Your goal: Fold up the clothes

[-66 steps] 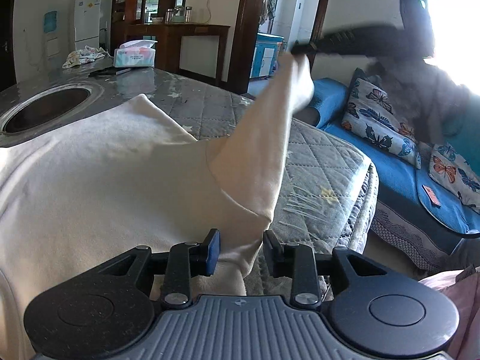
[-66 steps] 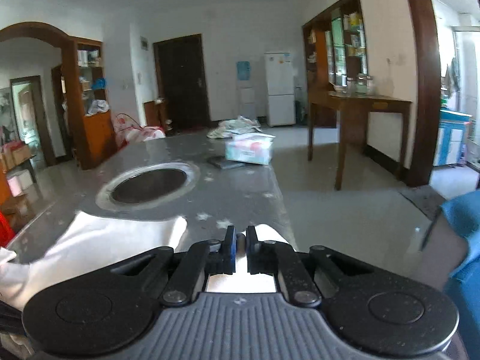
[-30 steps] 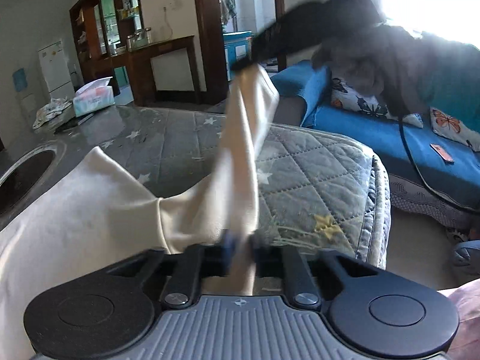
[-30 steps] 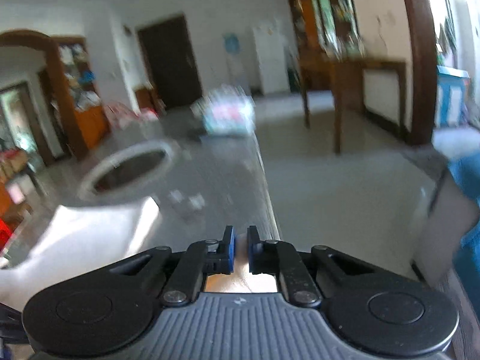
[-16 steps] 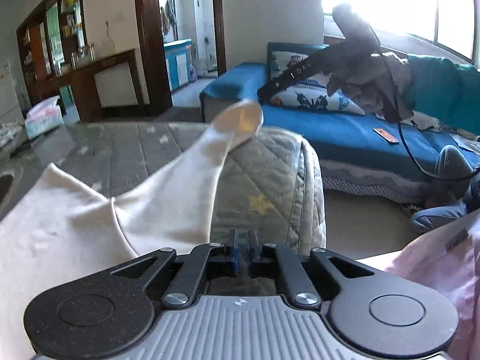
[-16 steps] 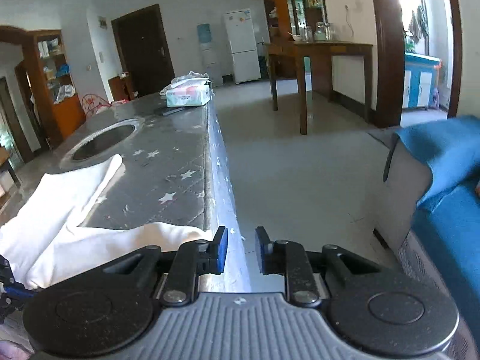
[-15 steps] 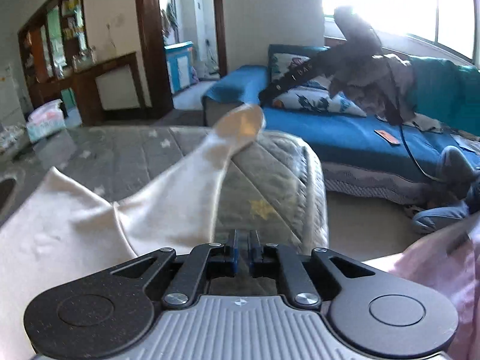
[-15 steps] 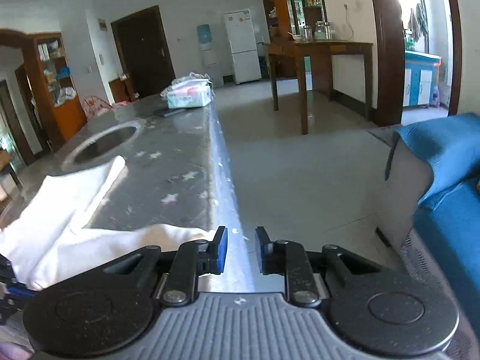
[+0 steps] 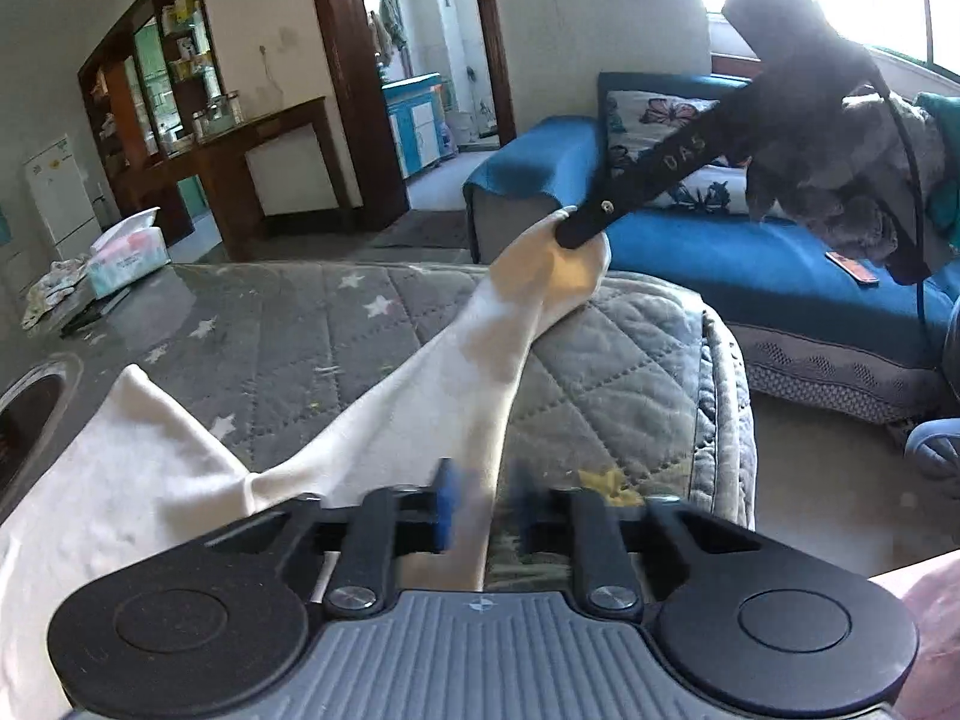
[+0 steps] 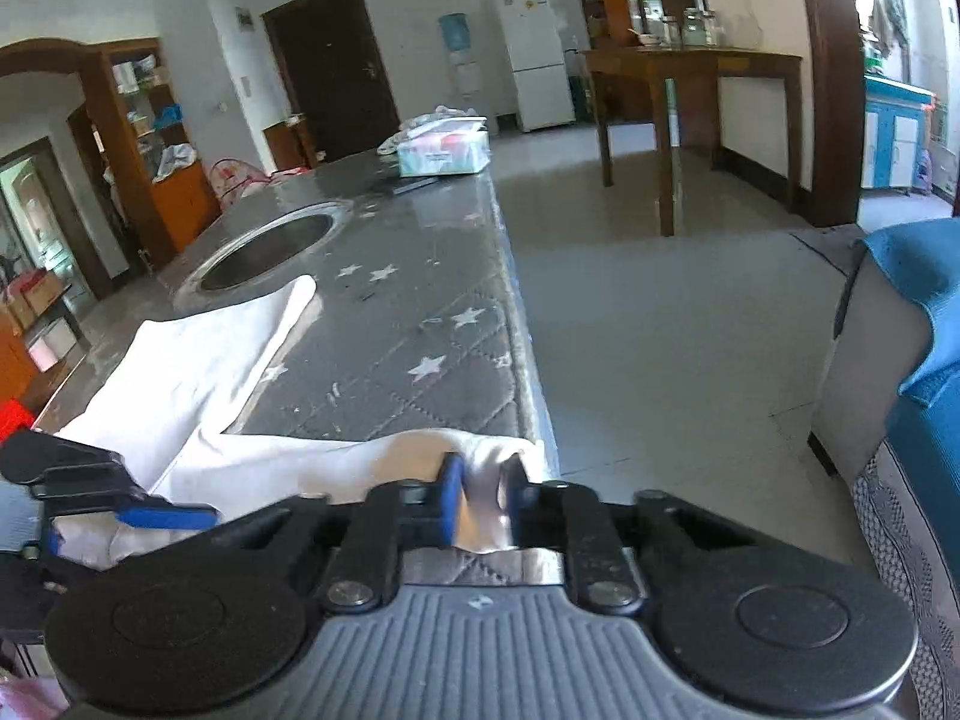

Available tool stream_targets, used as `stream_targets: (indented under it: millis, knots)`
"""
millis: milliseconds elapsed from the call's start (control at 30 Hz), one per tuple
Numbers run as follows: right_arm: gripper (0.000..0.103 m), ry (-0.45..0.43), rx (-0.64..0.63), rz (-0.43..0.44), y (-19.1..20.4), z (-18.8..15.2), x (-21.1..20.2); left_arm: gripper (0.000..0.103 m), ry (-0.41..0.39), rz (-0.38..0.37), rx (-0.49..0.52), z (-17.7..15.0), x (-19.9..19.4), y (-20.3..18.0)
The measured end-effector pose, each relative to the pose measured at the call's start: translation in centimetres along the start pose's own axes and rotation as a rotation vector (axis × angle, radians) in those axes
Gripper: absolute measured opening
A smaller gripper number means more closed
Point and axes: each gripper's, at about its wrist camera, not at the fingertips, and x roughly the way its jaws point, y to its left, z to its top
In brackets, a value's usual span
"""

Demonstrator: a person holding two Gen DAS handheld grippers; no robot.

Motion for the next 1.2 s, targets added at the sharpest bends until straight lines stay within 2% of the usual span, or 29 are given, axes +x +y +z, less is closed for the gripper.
stream_targets:
  millis: [67, 200, 267, 300, 400, 500, 567, 633, 767, 833, 900, 933, 1033, 1100, 1200]
  knots:
    - [0.007, -0.045, -0.032, 0.003, 0.3, 0.5, -0.4, 0.002, 0.000, -0.014, -0.019, 0.2, 0.1, 0.3]
    - [0.007, -0.140, -0.099, 0.055, -0.2, 0.8, -2.6, 0.001, -0.033, -0.105, -0.084, -0.2, -1.1, 1.3]
    - [0.012, -0.116, -0.107, 0.075, -1.2, -0.3, -3.2, 0.001, -0.042, -0.149, -0.081, -0.6, -2.0, 1.4]
    - [0.019, -0.083, -0.081, 0.062, -2.0, -1.1, -3.2, 0.001, -0.043, -0.170, -0.073, -0.9, -2.4, 1.3]
    - [0.020, 0.003, -0.015, -0.031, -4.2, -3.6, -3.3, 0.002, -0.027, -0.209, -0.044, -1.5, -3.1, 1.1]
    - [0.021, 0.000, 0.049, -0.068, -5.2, -4.2, -4.1, 0.002, -0.014, -0.222, -0.018, -1.7, -3.4, 0.8]
    - [0.024, -0.028, 0.071, -0.060, -5.1, -3.6, -4.2, 0.005, -0.022, -0.208, -0.028, -1.5, -3.4, 0.9]
    - [0.036, -0.035, 0.090, -0.027, -4.5, -2.7, -3.2, 0.005, -0.038, -0.190, -0.045, -1.2, -3.6, 1.1]
    - [0.036, 0.000, 0.052, 0.009, -2.6, -1.4, -0.1, 0.012, -0.084, -0.122, -0.100, -1.5, -5.5, 1.9]
    - [0.033, 0.031, 0.012, -0.021, -1.5, -1.0, 1.7, 0.013, -0.093, -0.066, -0.143, -2.2, -6.7, 2.9]
    - [0.025, 0.044, -0.036, -0.063, -0.5, -1.0, 3.1, 0.013, -0.090, -0.002, -0.198, -3.2, -7.8, 4.1]
    - [0.020, 0.042, -0.058, -0.075, -0.1, -0.9, 3.5, 0.013, -0.084, 0.029, -0.230, -3.7, -8.2, 4.7]
    - [0.015, 0.042, -0.108, -0.135, 1.0, -0.1, 4.8, 0.013, -0.042, 0.090, -0.323, -5.6, -8.6, 6.7]
    - [0.015, 0.041, -0.156, -0.176, 1.5, 0.4, 5.7, 0.013, -0.010, 0.111, -0.349, -6.6, -8.3, 7.1]
    - [0.015, 0.040, -0.194, -0.212, 2.0, 1.3, 7.4, 0.015, 0.006, 0.100, -0.366, -7.4, -7.7, 6.9]
